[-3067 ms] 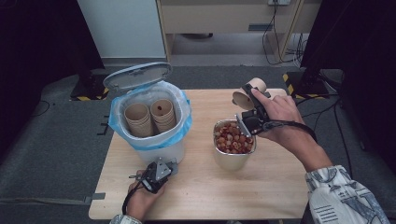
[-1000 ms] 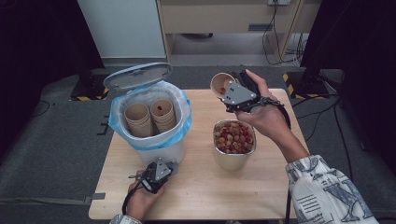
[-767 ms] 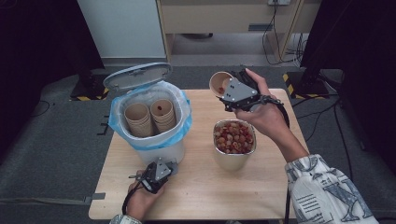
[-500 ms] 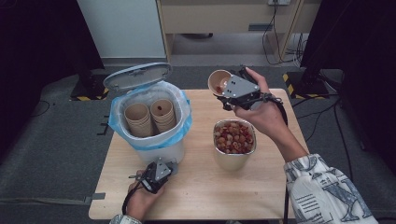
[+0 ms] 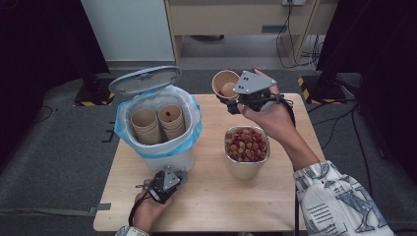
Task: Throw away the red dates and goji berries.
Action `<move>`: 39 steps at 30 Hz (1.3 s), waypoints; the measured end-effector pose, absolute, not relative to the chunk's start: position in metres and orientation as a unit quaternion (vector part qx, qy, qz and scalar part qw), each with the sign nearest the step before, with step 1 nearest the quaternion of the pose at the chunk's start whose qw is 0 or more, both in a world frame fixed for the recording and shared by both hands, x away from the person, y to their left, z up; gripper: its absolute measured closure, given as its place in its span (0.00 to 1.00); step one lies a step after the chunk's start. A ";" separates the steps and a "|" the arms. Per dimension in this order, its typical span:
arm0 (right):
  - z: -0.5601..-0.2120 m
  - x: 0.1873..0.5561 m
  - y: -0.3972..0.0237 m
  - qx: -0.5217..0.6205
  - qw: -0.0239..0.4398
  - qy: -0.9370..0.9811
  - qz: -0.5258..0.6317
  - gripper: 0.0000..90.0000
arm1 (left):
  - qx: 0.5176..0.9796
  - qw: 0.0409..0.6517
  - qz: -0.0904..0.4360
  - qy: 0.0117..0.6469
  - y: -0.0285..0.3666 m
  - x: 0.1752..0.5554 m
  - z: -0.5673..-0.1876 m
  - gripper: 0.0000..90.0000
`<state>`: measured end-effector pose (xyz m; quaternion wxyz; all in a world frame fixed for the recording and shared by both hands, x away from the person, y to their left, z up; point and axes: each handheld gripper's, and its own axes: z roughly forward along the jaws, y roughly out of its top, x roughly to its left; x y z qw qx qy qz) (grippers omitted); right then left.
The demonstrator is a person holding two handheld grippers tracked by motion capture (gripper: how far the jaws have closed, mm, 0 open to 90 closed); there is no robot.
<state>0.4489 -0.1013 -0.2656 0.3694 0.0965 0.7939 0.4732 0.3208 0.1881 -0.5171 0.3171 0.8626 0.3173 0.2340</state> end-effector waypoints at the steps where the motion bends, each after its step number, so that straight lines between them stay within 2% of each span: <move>1: -0.266 0.449 -0.100 0.097 0.368 0.794 0.474 0.32 | 0.863 0.317 0.234 0.318 0.188 0.321 -0.517 1.00; 29: -0.265 0.453 -0.080 0.129 0.290 0.787 0.528 0.31 | 0.863 0.317 0.233 0.318 0.188 0.321 -0.517 1.00; 39: -0.264 0.452 -0.070 0.126 0.275 0.787 0.537 0.31 | 0.862 0.318 0.233 0.318 0.188 0.321 -0.517 1.00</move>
